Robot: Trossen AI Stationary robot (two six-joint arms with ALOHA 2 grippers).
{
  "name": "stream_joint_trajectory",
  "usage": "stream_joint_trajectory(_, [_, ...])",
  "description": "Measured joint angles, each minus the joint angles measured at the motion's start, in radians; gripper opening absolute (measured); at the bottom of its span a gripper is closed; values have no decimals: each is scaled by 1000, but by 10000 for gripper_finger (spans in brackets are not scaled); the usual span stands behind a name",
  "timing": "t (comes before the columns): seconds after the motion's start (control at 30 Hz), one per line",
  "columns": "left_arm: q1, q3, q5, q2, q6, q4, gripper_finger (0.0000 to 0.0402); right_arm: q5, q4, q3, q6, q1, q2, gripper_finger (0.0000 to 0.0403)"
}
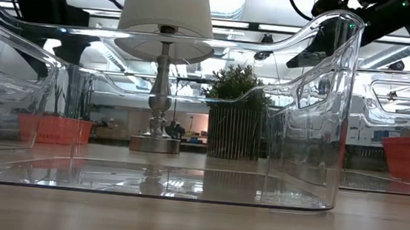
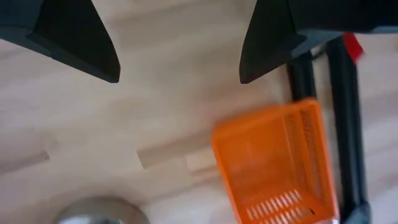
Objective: Stack baskets by color
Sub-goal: Stack the left orange bin on the orange bins
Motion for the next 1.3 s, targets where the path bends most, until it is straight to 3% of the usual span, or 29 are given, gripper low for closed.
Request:
stream_joint_trajectory(0.27, [147,-10,-53,0,101,12,313,0,0,0,0,0,0,9])
stream_joint_trajectory(0.53, [292,-61,-53,6,350,202,313,0,-1,-1,0,0,0,9])
stream_joint_trajectory(0.67, [346,-66,-48,22,396,221,313,0,-2,-3,4,0,1,9])
stream_joint_trajectory(0.83, [357,-66,-42,59,410,222,313,0,-8,-6,26,0,1,9])
stream_joint_trajectory(1.3, [348,-66,96,129,349,219,313,0,-8,-20,38,0,1,9])
